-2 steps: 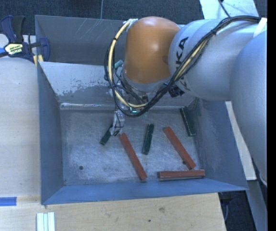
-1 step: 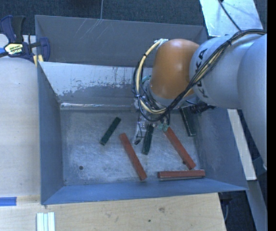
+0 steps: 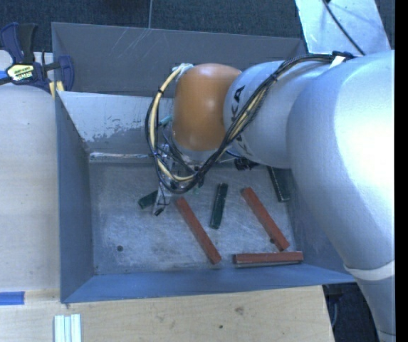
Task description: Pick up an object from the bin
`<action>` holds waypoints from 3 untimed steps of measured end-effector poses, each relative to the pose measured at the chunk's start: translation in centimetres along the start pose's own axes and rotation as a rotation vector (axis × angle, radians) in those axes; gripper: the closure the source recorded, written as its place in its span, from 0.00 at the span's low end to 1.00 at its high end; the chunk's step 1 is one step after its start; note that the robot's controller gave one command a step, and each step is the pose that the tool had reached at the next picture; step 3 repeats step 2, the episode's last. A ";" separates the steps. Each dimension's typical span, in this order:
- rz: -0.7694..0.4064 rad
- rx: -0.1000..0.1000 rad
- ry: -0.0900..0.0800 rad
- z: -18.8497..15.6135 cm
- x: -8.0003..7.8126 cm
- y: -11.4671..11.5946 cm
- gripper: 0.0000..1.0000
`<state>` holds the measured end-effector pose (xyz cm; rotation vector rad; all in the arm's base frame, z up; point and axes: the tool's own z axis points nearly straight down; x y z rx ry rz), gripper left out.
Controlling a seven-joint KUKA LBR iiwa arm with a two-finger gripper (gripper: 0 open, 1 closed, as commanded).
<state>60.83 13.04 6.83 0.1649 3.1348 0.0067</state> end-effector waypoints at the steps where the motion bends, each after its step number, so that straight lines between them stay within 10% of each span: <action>1: 0.008 0.002 -0.006 -0.4 -0.3 -0.5 1.00; 2: 0.023 0.002 -0.009 -17.1 3.9 -3.9 1.00; 3: 0.023 0.002 -0.009 -17.1 3.9 -3.9 1.00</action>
Offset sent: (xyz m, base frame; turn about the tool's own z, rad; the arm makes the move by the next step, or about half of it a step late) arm 0.0000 0.0000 0.0000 0.0000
